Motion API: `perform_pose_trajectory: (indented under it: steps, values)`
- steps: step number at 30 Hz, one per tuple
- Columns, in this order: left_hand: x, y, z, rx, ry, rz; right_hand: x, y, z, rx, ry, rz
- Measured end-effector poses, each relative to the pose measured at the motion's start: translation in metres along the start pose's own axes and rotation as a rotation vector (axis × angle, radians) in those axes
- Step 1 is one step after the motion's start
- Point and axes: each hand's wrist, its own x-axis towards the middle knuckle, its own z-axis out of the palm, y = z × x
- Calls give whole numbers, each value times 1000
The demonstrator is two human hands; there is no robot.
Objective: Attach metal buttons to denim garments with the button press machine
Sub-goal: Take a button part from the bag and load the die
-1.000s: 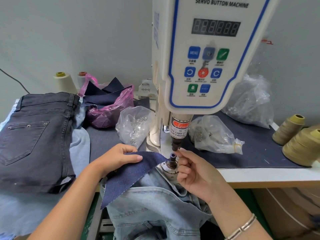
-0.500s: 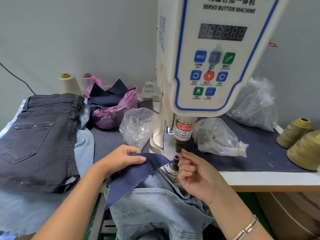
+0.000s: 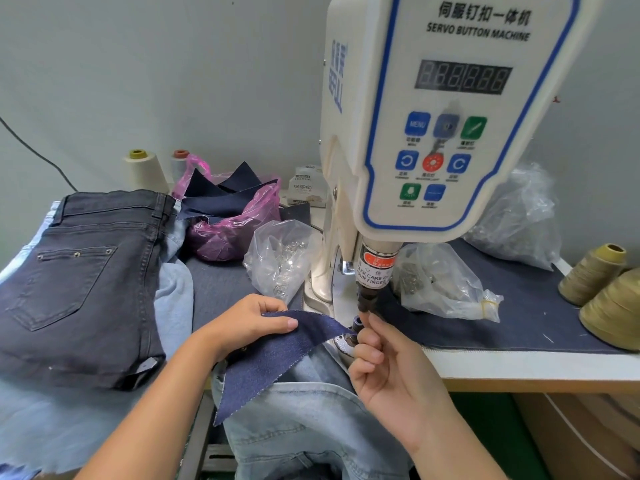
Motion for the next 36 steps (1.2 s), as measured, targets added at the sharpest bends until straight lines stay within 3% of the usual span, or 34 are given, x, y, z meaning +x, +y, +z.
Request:
perform_pose_trajectory:
  steps: [4, 7, 9, 13, 20, 29, 36]
  values:
    - [1, -4, 0, -4, 2, 4, -4, 18, 1, -29, 2, -48]
    - [0, -3, 0, -7, 11, 42, 1, 35, 14, -210, -111, -41]
    - [0, -2, 0, -11, 26, 82, 22, 38, 33, -472, -137, -150]
    - [-1, -3, 2, -26, 23, 83, 93, 34, 73, -1135, 58, -487]
    - [-2, 0, 7, 24, 112, 40, 163, 23, 90, -1985, 188, -497]
    - [2, -4, 4, -11, 120, 52, 176, 35, 102, -2437, 58, -752]
    - [1, -1, 4, 25, 126, 59, 179, 36, 99, -2556, 58, -978]
